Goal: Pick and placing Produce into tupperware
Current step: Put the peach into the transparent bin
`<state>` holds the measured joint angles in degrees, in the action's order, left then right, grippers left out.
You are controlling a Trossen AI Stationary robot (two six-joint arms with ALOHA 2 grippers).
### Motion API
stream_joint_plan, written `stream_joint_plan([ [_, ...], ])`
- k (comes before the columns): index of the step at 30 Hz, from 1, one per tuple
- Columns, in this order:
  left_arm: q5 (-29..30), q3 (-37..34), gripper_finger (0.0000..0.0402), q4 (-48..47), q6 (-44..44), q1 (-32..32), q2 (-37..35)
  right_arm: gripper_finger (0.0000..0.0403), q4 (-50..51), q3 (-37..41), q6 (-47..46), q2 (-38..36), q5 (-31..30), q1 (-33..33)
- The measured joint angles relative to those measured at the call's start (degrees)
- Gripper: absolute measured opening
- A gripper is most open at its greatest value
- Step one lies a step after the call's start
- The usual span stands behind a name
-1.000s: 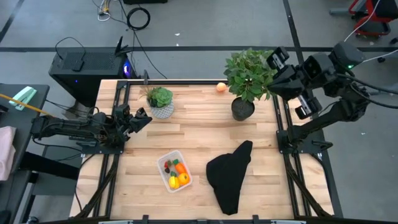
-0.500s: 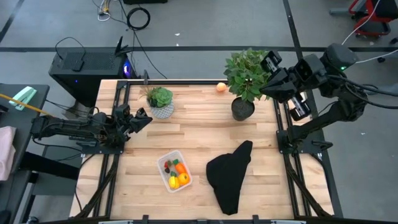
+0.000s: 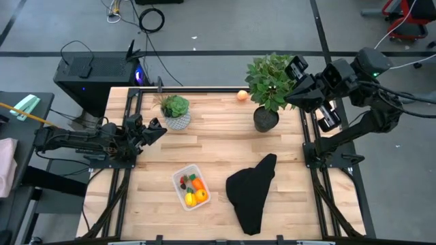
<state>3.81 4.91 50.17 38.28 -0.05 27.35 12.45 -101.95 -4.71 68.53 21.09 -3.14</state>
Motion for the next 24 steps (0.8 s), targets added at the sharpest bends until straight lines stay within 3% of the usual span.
stream_joint_plan([
  [7, 0.0, 0.0, 0.0031, 0.0, -0.1, 0.0, 0.0, 0.0019, -1.7, 0.0, -0.3, 0.5, 0.0, -0.1],
  [15, 0.0, 0.0, 0.0036, 0.0, -0.1, 0.0, 0.0, 0.0019, -7.6, -0.1, 2.2, 4.1, -0.5, -5.4],
  [20, 0.0, 0.0, 0.0041, 0.0, -0.5, 0.0, 0.0, 0.0019, -6.4, -3.5, 11.7, 4.6, -9.6, -12.2],
  [24, -0.1, 0.0, 0.0039, 0.0, -1.5, 0.0, 0.0, 0.0028, -6.5, -6.2, 20.0, 6.3, -12.7, -17.2],
])
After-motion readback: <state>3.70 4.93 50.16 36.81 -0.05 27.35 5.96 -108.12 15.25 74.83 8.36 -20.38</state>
